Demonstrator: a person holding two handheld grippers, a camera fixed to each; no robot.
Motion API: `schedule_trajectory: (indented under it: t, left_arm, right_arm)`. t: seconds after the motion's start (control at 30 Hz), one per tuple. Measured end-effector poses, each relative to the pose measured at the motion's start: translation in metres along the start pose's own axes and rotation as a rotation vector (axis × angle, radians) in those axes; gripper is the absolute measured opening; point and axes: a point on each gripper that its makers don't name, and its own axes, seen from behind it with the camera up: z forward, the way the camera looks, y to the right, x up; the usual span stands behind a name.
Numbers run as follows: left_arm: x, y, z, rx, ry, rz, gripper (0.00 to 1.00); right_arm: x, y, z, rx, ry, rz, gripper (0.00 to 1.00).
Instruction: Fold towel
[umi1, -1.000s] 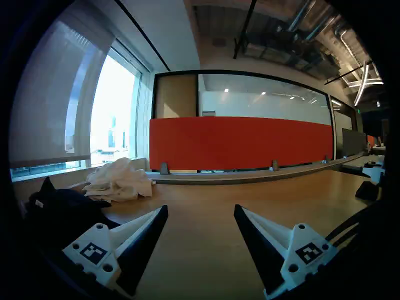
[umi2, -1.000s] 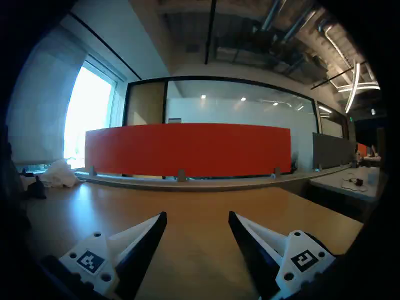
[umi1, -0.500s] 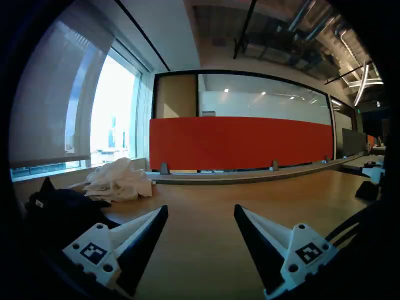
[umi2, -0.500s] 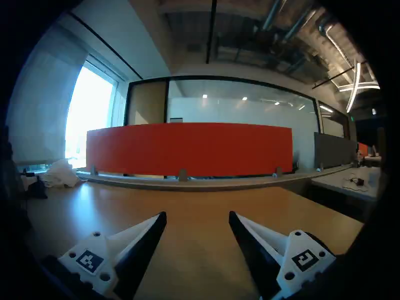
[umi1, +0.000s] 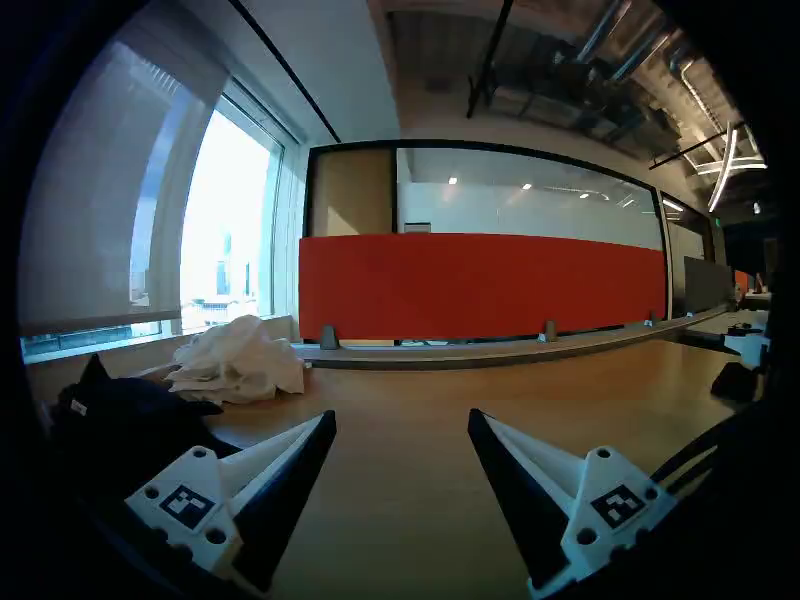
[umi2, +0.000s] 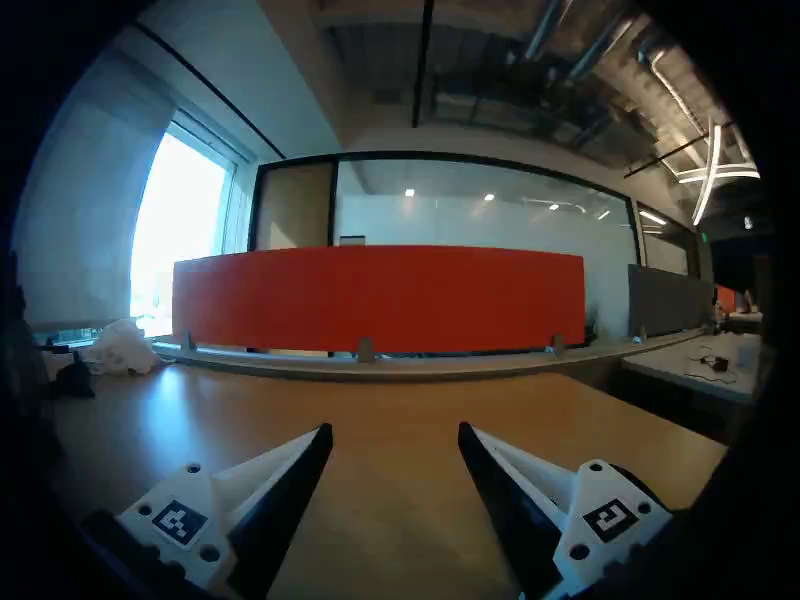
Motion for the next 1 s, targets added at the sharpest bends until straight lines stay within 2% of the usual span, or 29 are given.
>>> schedule_trajectory:
  t: [1.0]
  left_arm:
    - [0.0094,-0.0016,0.0007,-0.001,-0.003,0.000,0.98]
  right_arm:
    - [-0.0001,0.0002,0.0001,0.000,0.000,0.000,0.97]
